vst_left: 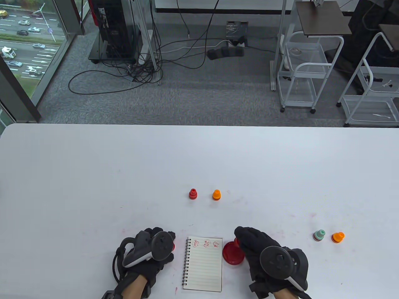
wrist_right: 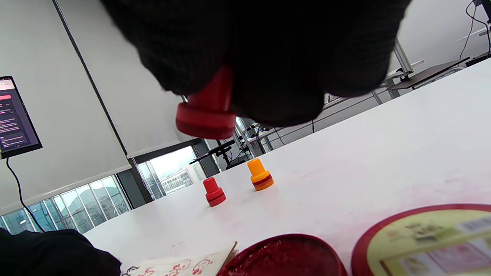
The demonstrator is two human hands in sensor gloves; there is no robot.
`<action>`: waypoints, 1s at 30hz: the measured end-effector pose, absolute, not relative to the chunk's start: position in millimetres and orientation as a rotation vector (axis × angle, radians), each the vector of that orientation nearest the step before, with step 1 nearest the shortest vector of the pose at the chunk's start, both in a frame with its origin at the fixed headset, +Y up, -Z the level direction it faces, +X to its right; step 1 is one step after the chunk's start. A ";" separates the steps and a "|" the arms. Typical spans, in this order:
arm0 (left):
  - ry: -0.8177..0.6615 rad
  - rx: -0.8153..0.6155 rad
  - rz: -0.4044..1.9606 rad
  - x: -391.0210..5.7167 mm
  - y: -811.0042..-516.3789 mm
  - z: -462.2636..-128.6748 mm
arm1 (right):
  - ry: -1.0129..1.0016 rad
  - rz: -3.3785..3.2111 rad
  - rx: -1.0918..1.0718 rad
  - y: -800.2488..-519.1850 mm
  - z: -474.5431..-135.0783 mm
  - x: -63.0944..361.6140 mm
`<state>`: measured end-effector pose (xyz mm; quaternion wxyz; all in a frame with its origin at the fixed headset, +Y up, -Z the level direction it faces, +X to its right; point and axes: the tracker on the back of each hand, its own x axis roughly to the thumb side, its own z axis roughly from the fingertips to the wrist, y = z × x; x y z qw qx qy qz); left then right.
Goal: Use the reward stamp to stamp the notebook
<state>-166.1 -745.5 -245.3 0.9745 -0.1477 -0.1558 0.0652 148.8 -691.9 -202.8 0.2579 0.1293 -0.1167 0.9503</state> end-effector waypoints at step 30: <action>-0.538 -0.051 0.790 -137.9 -707.1 -226.6 | -0.327 2.331 0.496 -682.2 -189.3 117.4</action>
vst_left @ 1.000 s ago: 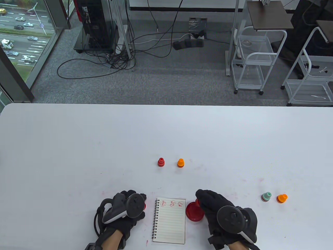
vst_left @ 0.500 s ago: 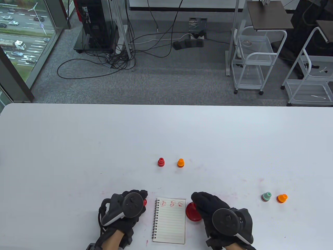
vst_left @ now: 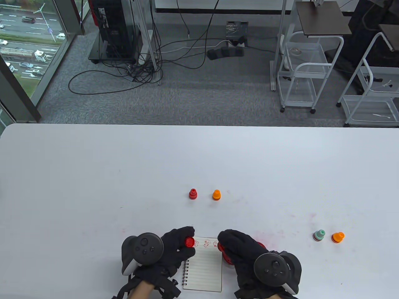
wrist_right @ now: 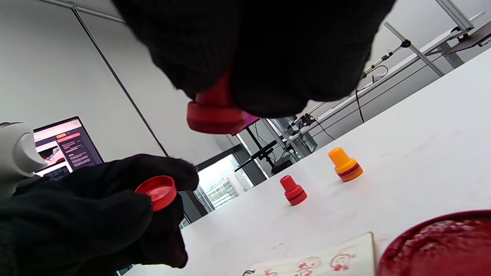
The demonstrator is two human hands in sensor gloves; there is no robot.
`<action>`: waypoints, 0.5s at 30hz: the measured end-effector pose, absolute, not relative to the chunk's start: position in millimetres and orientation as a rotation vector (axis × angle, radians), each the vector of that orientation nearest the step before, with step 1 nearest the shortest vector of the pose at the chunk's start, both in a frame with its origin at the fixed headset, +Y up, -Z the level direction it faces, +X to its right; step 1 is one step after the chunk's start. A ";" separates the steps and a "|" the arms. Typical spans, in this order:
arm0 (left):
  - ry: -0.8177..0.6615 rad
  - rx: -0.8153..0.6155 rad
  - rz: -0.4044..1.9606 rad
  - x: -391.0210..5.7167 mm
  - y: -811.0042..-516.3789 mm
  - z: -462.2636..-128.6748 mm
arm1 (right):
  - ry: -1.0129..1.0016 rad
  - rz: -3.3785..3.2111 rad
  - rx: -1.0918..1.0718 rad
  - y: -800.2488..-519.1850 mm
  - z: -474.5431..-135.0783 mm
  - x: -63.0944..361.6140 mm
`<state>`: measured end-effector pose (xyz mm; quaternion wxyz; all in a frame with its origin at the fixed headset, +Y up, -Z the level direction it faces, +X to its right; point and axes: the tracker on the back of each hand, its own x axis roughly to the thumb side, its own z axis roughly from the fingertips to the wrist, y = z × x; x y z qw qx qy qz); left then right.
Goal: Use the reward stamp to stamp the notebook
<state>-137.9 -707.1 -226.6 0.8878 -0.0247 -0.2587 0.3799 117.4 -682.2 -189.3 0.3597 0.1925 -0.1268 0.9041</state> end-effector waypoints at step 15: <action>-0.652 -0.031 0.663 -109.3 -709.3 -215.0 | -0.214 2.264 0.624 -688.1 -187.2 98.7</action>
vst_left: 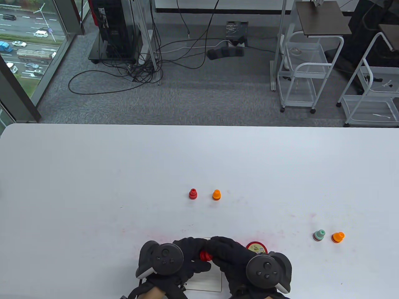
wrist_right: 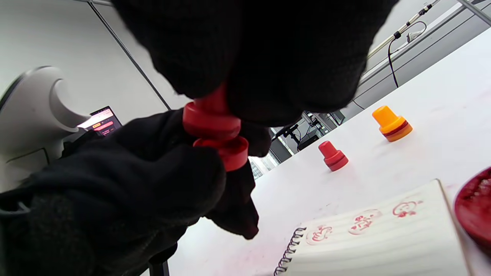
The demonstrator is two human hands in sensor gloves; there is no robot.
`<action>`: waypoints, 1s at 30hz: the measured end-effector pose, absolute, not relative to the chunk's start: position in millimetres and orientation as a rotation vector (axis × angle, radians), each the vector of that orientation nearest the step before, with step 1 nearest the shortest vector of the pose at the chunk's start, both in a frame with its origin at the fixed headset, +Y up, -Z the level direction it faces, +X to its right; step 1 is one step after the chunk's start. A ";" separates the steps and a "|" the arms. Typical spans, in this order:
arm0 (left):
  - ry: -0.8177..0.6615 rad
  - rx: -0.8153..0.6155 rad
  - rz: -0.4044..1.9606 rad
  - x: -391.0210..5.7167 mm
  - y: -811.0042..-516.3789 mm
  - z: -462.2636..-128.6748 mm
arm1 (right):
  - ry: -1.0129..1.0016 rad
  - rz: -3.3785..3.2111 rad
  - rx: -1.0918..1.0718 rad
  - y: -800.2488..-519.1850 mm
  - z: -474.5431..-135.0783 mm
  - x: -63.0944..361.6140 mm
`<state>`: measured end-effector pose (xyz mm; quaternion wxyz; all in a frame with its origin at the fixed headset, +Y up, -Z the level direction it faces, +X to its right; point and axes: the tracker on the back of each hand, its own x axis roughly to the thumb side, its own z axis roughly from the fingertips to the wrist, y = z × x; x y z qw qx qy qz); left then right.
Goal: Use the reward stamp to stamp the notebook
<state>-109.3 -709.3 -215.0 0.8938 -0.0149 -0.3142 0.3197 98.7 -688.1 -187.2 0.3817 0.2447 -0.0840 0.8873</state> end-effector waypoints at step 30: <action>-0.651 -0.028 0.710 -117.5 -708.5 -217.3 | -0.153 2.108 0.504 -695.9 -192.7 104.1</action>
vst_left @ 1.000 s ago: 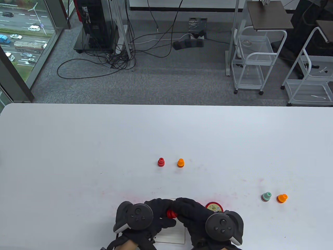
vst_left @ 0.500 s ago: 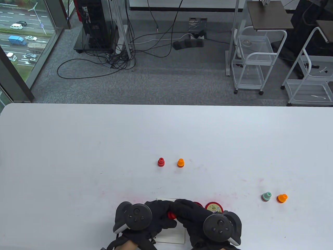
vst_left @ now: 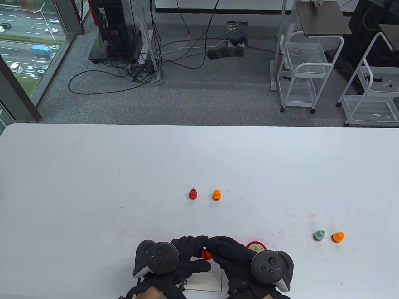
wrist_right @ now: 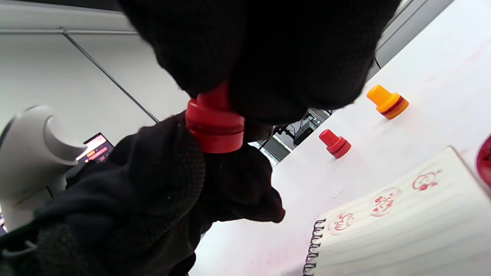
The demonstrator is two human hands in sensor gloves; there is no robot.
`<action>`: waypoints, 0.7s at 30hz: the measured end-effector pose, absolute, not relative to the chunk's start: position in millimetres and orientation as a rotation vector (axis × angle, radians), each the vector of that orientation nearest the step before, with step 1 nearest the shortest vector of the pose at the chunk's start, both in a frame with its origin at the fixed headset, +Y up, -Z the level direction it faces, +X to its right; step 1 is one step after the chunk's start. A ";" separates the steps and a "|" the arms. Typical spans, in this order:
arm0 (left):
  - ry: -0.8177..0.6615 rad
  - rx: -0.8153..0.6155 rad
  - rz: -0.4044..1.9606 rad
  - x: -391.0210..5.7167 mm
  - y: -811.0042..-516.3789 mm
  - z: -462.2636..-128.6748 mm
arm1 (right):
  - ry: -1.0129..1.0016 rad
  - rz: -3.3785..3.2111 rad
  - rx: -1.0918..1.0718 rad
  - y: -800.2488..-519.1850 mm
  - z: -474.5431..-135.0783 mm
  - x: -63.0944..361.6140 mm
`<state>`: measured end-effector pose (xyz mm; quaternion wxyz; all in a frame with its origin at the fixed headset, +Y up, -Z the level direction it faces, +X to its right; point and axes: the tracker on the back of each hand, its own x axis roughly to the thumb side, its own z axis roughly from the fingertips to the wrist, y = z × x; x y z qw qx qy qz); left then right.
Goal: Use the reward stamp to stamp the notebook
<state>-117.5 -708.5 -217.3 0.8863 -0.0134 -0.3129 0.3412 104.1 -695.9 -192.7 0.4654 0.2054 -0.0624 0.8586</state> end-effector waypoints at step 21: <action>-0.673 -0.024 0.656 -121.6 -705.3 -217.7 | -0.129 2.077 0.460 -700.1 -194.9 107.8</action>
